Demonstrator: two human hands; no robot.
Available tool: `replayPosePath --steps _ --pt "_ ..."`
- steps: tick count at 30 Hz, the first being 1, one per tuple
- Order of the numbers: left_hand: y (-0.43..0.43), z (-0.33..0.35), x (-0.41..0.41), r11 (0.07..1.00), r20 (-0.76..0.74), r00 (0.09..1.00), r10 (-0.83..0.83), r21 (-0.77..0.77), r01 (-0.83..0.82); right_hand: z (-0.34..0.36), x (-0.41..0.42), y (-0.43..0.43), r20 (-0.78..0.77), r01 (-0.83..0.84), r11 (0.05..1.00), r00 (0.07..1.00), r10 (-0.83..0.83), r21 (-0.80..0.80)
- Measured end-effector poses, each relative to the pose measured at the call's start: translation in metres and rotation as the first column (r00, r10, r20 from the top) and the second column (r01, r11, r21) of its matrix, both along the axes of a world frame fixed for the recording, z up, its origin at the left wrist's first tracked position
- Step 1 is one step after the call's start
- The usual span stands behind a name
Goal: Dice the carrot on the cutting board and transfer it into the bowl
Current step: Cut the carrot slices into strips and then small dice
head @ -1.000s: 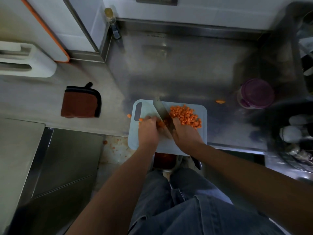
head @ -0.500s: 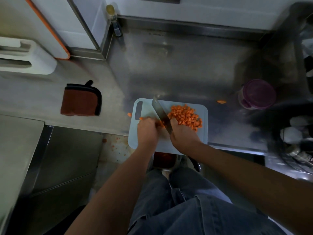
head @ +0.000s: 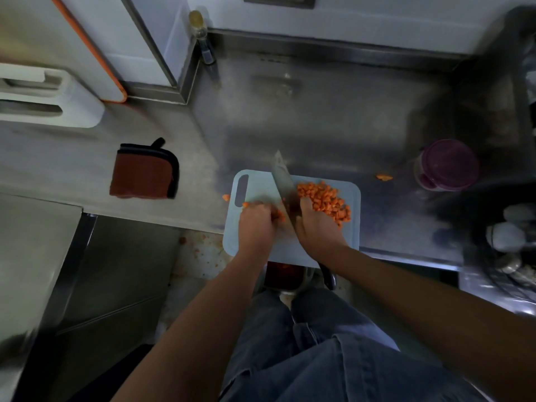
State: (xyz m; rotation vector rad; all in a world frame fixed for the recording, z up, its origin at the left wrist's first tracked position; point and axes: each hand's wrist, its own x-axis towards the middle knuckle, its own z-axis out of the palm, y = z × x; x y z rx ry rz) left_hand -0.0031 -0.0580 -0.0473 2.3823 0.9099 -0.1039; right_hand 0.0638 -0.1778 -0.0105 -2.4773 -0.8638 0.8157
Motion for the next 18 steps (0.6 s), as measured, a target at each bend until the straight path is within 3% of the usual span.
replayPosePath --steps 8,18 --pt "-0.0003 -0.0030 -0.0025 1.000 0.018 1.000 0.016 0.027 -0.016 0.0022 -0.0068 -0.0031 0.003 -0.081 0.997 0.997 0.081 -0.013" --pt "-0.0045 -0.0045 -0.0016 1.000 -0.028 1.000 0.012 0.024 -0.011 -0.0003 -0.0078 0.0020 -0.072 -0.027 0.999 0.997 0.026 -0.021"
